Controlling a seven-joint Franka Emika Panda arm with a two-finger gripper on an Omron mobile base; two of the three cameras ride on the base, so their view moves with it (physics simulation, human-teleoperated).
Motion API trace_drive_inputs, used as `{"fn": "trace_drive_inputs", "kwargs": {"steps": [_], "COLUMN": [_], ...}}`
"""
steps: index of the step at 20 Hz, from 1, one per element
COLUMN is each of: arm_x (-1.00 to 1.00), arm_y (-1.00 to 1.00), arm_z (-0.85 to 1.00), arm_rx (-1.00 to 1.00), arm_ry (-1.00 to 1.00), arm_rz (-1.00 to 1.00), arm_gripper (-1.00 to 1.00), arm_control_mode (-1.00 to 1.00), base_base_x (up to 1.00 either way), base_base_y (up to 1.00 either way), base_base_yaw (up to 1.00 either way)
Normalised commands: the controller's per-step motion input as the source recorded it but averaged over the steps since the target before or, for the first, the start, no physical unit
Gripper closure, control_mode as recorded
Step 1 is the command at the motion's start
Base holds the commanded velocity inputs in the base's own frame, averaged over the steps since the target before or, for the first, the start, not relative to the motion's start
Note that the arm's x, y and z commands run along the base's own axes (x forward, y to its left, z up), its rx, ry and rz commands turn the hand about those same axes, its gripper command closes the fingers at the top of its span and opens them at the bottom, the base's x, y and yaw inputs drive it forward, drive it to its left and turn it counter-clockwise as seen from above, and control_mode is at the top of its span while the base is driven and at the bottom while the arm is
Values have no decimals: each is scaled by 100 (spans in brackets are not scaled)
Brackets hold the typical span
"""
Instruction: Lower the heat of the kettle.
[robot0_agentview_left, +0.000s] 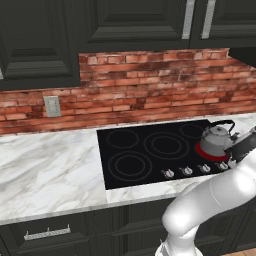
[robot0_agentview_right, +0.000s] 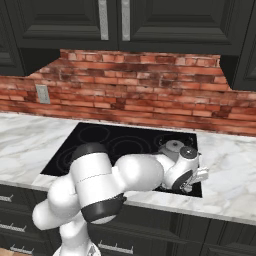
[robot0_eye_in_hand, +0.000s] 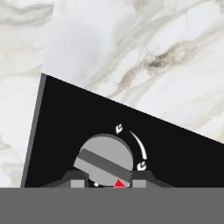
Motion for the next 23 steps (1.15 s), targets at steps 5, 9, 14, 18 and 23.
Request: {"fn": "trace_drive_inputs", "kwargs": {"steps": [5, 9, 14, 18, 23], "arm_x": [-41, -45, -49, -48, -42], "arm_y": [-34, -34, -32, -29, -26], "arm_z": [0, 0, 0, 0, 0], "arm_rx": [0, 0, 1, 4, 5], "arm_ry": [0, 0, 0, 0, 0], "arm_rz": [-32, -34, -35, -35, -35], "arm_gripper": [100, 100, 100, 100, 100], "arm_control_mode": [-100, -100, -100, -100, -100], "base_base_x": [0, 0, 0, 0, 0], "base_base_y": [0, 0, 0, 0, 0], "base_base_yaw": [0, 0, 0, 0, 0]}}
